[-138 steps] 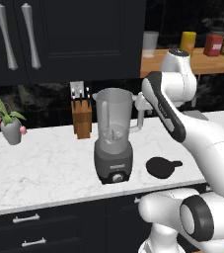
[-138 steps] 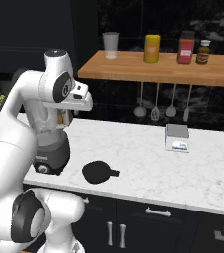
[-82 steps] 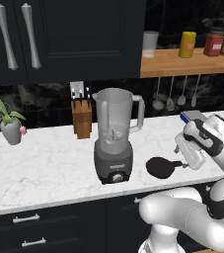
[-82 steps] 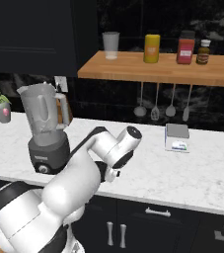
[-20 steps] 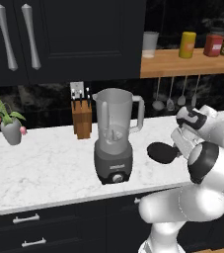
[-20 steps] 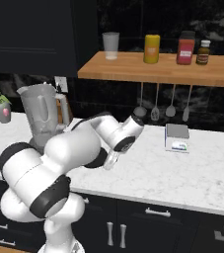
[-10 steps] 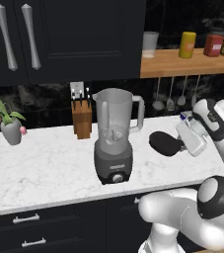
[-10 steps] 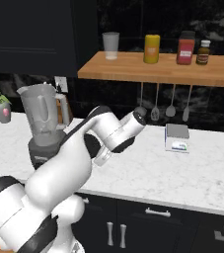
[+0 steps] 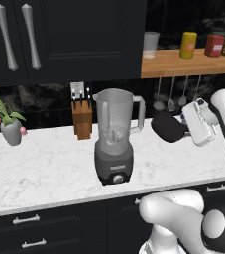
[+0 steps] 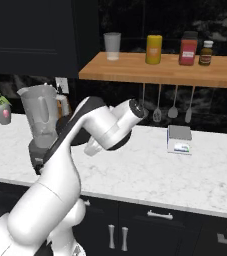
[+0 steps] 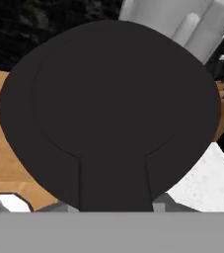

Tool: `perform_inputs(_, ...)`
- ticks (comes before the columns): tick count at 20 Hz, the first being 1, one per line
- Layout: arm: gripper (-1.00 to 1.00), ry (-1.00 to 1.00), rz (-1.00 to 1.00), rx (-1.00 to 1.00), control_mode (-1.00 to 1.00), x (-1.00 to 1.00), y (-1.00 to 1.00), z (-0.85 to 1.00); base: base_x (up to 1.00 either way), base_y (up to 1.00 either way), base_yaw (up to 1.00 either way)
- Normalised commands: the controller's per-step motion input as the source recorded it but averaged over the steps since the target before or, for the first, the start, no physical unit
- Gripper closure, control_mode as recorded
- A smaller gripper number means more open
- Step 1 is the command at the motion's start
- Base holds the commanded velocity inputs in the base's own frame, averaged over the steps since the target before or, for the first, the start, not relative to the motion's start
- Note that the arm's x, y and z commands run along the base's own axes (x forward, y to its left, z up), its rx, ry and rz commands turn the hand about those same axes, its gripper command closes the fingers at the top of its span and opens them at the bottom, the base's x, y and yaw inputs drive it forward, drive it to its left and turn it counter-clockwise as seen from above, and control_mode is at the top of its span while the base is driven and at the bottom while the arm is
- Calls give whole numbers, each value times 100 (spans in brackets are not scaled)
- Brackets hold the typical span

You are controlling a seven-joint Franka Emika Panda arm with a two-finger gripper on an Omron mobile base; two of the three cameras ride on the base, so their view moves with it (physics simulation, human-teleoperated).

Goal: Close the lid blender by securely placing the lid on top.

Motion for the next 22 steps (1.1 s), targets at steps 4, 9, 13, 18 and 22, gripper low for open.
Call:
perform_inputs(4, 100, -22, 0, 1, -100, -23, 19, 98, 0, 0, 0)
perform_inputs(9, 100, -26, 0, 0, -100, -29, 21, 97, 0, 0, 0)
perform_inputs(13, 100, -23, 0, 0, -100, -12, 28, 83, 0, 0, 0)
perform_inputs(18, 100, -4, 0, -1, -100, 23, 67, 45, 0, 0, 0)
perform_inputs(22, 100, 3, 0, 0, -100, 49, 61, 33, 0, 0, 0)
